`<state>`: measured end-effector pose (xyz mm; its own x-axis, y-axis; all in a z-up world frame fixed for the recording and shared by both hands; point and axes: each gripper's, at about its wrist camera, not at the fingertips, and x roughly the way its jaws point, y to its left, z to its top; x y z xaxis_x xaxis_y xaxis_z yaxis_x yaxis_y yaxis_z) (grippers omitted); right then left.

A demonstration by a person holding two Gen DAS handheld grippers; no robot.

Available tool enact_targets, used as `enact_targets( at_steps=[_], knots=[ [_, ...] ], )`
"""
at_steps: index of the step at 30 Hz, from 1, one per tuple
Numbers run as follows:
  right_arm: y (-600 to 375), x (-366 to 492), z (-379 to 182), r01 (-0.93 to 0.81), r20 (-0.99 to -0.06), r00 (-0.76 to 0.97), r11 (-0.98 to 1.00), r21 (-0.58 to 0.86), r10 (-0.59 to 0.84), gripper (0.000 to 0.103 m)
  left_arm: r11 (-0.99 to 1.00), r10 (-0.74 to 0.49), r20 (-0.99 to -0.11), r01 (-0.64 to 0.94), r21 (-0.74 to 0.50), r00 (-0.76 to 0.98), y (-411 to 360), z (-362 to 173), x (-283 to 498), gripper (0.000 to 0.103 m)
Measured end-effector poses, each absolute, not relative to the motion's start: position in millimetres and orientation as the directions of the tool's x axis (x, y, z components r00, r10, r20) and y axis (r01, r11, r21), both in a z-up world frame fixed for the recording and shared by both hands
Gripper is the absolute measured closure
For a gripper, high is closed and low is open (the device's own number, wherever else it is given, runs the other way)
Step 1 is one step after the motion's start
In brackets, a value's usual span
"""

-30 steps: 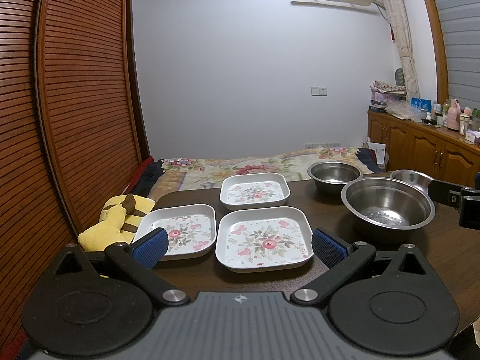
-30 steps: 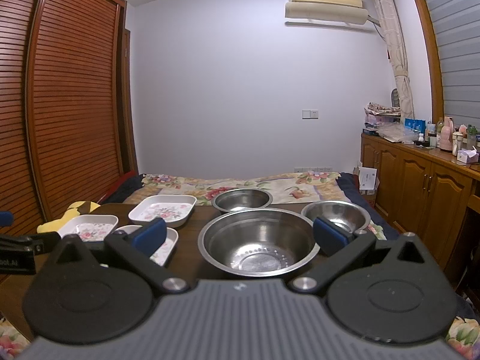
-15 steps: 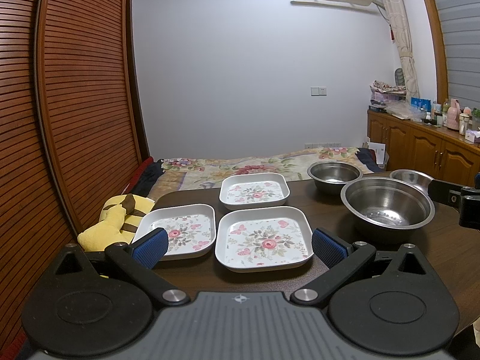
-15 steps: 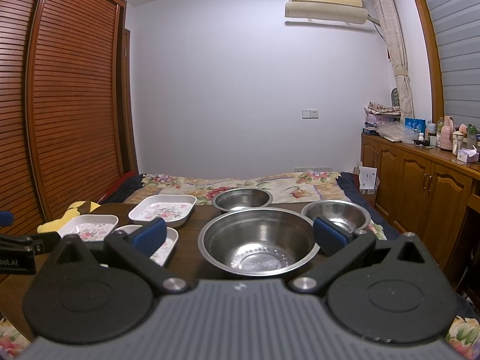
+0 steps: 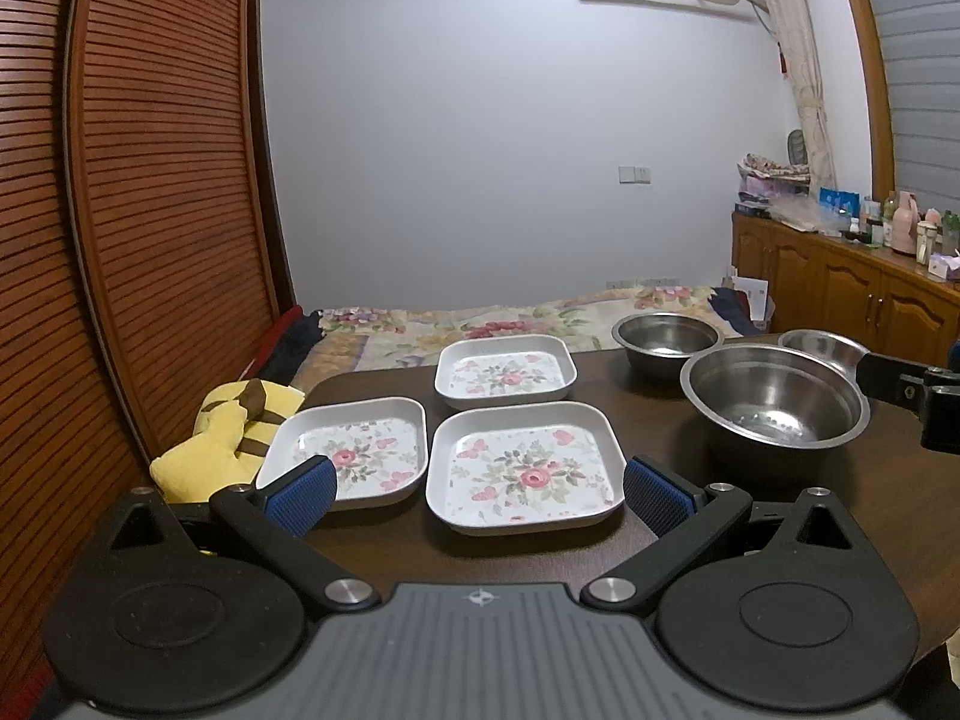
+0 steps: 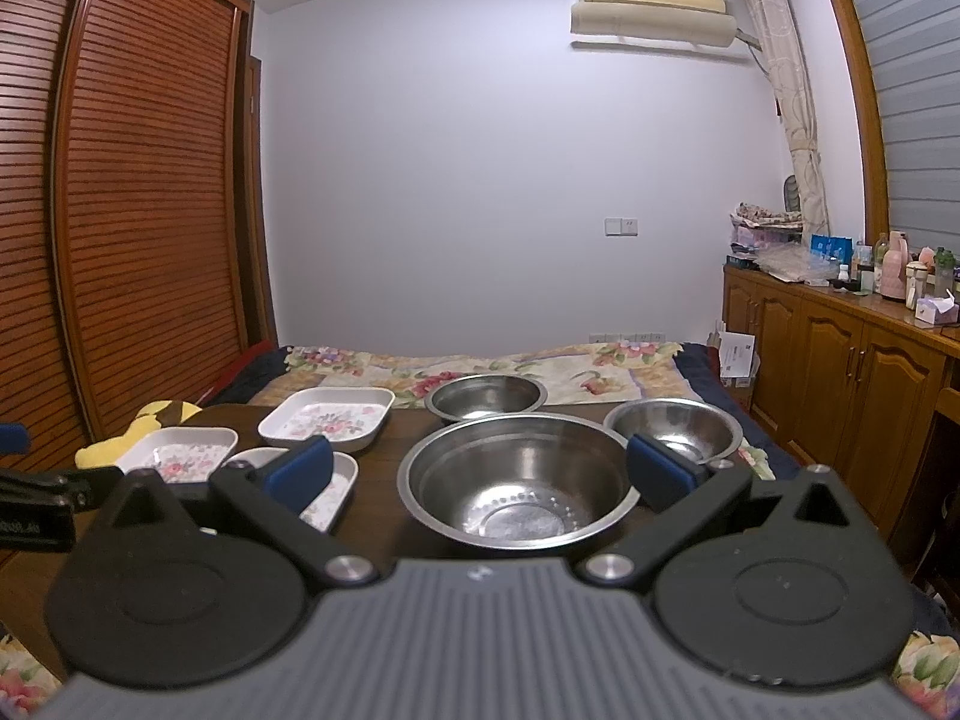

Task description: Organize plates and bowls

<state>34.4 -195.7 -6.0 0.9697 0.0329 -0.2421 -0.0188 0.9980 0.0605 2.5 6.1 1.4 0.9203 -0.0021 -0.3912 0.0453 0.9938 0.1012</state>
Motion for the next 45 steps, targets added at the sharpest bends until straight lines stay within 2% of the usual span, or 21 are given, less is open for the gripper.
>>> enact_targets(
  at_steps=[18,31,34,36,40,45],
  knots=[
    [-176,45,-19,-0.111,-0.303,0.946,0.993,0.045,0.119,0.000,0.993,-0.084,-0.550,0.115,0.022,0.831,15,-42,26,0.000],
    [-140,73,-21,-0.259,-0.355,0.898,0.964,0.053,0.261,0.001,0.995,-0.086,-0.532,0.095,-0.009,0.842,57,-40,35,0.000],
    [-133,80,-23,-0.282,-0.376,0.883,0.958,0.056,0.282,0.012,0.996,-0.073,-0.519,0.087,0.002,0.852,66,-38,41,0.000],
    [-128,87,-25,-0.298,-0.392,0.869,0.952,0.072,0.301,0.014,0.997,-0.071,-0.513,0.083,0.000,0.856,72,-38,47,0.001],
    [-117,95,-29,-0.323,-0.415,0.851,0.944,0.070,0.322,0.022,0.995,-0.087,-0.522,0.096,-0.009,0.849,79,-40,61,0.016],
    [-103,111,-37,-0.336,-0.454,0.828,0.940,0.066,0.328,0.039,0.990,-0.131,-0.538,0.136,-0.031,0.833,81,-44,80,0.028]
  ],
)
